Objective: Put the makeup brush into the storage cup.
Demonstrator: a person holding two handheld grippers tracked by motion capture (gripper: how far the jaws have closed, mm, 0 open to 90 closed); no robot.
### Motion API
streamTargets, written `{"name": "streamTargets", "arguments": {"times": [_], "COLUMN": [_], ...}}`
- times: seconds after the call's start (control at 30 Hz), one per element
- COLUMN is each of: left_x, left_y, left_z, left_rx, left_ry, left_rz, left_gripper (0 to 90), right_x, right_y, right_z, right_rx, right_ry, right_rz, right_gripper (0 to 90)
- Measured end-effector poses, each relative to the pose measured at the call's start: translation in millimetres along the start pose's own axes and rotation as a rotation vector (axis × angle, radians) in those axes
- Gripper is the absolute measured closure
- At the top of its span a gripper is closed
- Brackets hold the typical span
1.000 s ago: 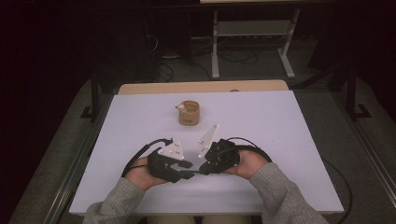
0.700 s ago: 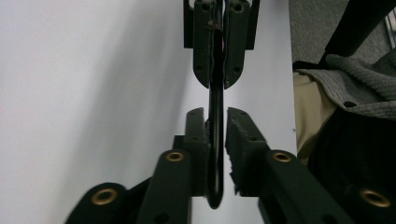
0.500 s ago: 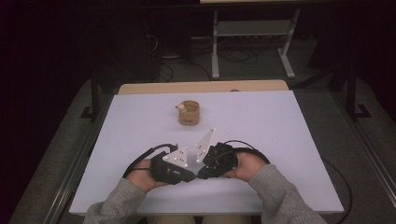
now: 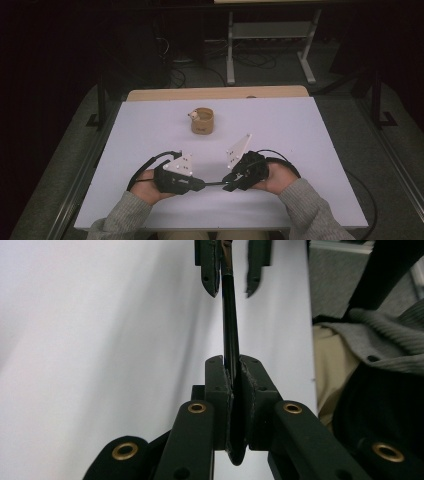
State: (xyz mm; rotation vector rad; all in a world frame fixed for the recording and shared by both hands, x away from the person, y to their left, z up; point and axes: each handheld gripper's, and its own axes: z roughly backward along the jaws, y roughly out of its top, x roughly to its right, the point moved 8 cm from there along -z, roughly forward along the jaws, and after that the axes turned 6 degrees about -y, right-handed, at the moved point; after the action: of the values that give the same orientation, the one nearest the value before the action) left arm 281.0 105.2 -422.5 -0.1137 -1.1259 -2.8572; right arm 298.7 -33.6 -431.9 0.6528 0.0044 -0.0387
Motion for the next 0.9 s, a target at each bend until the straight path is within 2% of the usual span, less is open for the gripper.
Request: {"name": "streamTargets", "arguments": {"times": [0.03,0.07,0.23,0.27,0.3,0.37,0.47,0.5,0.53,0.57,0.63,0.7,0.8,0.83,0.9], "left_x": [0.0,1.3,0.3,0.3,1.7,3.8,5.2,4.3,4.3,3.0,1.0,1.7,1.8,1.5,1.9], "left_y": [0.0,0.6,-1.2,-1.2,0.7,2.6,4.5,5.6,5.6,5.5,6.2,6.4,5.0,4.1,1.9], "left_z": [0.0,-0.6,-4.4,-4.4,-6.8,-9.9,-13.6,-15.7,-15.7,-15.9,-16.3,-17.7,-18.8,-18.4,-17.7], "left_rx": [0.000,-0.005,-0.014,-0.014,-0.017,-0.037,-0.048,-0.058,-0.058,-0.066,-0.063,-0.070,-0.080,-0.078,-0.066], "left_ry": [0.000,-0.006,-0.026,-0.026,-0.025,-0.028,-0.026,-0.016,-0.016,-0.014,-0.016,-0.029,-0.026,-0.024,-0.030], "left_rz": [0.000,-0.011,0.001,0.001,0.002,-0.010,-0.009,-0.004,-0.004,0.002,0.014,0.017,0.020,0.022,0.030], "left_gripper": [83.3,83.4,82.3,80.8,72.0,68.5,68.5,68.7,68.9,69.7,70.2,75.0,77.0,80.7,82.4], "right_x": [0.0,-1.2,-2.4,-2.4,-2.9,-3.9,-5.0,-5.9,-5.9,-7.3,-8.1,-7.7,-8.1,-8.9,-9.6], "right_y": [0.0,0.4,-0.3,-0.3,-0.4,1.8,7.0,11.4,11.4,13.9,15.3,17.2,17.7,18.5,19.4], "right_z": [0.0,2.2,1.9,1.9,0.8,1.5,2.4,2.2,2.2,1.6,1.2,0.1,-0.1,-1.4,-2.4], "right_rx": [0.000,0.009,-0.008,-0.008,-0.034,-0.054,-0.073,-0.107,-0.107,-0.150,-0.153,-0.161,-0.161,-0.161,-0.157], "right_ry": [0.000,0.014,0.043,0.043,0.036,0.031,0.013,-0.016,-0.016,-0.037,-0.038,-0.045,-0.043,-0.040,-0.039], "right_rz": [0.000,0.003,0.016,0.016,0.019,0.024,0.042,0.068,0.068,0.092,0.099,0.105,0.100,0.108,0.110], "right_gripper": [74.5,80.5,82.5,82.5,82.7,82.7,82.7,82.7,82.7,82.7,82.7,82.7,82.7,82.7,82.7]}}
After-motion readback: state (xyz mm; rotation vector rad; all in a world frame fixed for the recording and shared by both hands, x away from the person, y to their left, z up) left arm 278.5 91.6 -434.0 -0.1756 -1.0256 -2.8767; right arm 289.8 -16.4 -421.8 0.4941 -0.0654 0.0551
